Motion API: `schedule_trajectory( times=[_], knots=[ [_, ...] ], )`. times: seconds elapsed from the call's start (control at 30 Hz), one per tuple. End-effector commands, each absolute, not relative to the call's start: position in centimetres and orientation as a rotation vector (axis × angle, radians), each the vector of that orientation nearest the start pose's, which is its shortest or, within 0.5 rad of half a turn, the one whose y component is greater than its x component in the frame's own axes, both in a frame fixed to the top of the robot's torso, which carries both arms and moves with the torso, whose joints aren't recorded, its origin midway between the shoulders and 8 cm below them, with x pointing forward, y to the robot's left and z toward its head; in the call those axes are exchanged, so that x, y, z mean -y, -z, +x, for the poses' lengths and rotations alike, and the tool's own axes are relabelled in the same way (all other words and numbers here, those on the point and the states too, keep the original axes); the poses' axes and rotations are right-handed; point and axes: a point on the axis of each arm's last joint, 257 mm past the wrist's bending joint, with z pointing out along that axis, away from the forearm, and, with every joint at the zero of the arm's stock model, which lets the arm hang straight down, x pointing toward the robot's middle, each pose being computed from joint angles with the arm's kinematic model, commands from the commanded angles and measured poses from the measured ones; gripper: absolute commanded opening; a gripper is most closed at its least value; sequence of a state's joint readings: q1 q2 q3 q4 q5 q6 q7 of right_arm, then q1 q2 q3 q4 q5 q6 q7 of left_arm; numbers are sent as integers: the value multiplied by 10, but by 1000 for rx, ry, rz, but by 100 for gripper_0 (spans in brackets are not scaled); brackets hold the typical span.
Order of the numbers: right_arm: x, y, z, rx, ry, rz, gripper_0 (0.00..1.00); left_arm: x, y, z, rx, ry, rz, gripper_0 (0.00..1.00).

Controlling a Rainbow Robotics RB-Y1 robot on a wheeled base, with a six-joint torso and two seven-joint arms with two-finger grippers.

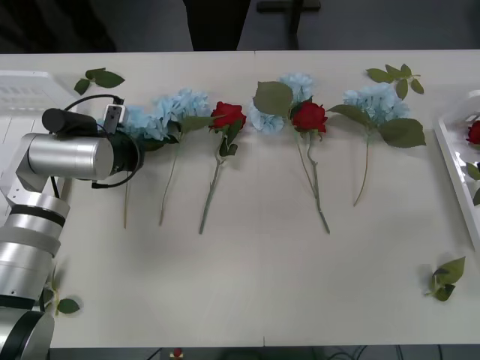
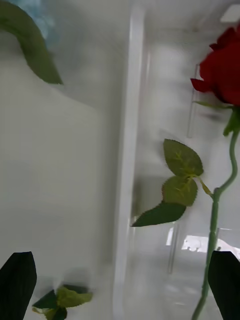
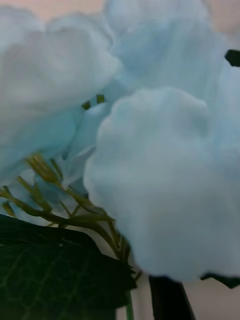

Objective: Place the red flowers into the right box and the blue flowers into the left box. If a person shows an open palm, hand one flower to the person first, then continue sorting.

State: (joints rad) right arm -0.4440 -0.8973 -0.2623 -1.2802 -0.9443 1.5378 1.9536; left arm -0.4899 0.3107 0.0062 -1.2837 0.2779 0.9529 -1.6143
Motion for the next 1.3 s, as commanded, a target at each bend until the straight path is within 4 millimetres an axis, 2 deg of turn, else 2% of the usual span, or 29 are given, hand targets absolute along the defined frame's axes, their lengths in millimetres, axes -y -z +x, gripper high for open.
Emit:
schedule_trajectory(
  times=[0.03, 0.13, 0.27, 0.43, 0.63, 0.8, 0.9, 1.0, 1.03, 1.1, 1.17, 1.3],
  knots=[
    [435, 168, 501, -2597, -117, -177, 100, -261, 285, 610, -2297, -30, 162, 0],
    [408, 167, 508, -2605, -88, -176, 100, -260, 286, 609, -2301, -28, 162, 0],
    [372, 176, 516, -2619, -86, -160, 100, -258, 276, 611, -2287, -15, 156, 0],
    [320, 191, 532, -2623, -127, -117, 100, -265, 246, 597, -2306, -8, 150, 0],
    [282, 213, 545, -2621, -147, -50, 100, -295, 203, 564, -2322, -64, 158, 0],
    [259, 234, 559, -2613, -169, -3, 100, -338, 163, 542, -2304, -124, 128, 0],
    [251, 240, 566, -2608, -172, 1, 100, -360, 144, 538, -2286, -134, 106, 0],
    [246, 251, 572, -2608, -182, 25, 100, -403, 122, 534, -2270, -187, 58, 0],
    [244, 252, 573, -2606, -188, 30, 100, -411, 120, 533, -2270, -200, 48, 0],
    [244, 257, 576, -2608, -189, 47, 100, -442, 108, 530, -2262, -249, 1, 0],
    [246, 260, 578, -2606, -187, 57, 100, -464, 103, 529, -2257, -258, -36, 0],
    [250, 269, 581, -2602, -174, 65, 100, -507, 104, 535, -2239, -254, -111, 0]
  ],
)
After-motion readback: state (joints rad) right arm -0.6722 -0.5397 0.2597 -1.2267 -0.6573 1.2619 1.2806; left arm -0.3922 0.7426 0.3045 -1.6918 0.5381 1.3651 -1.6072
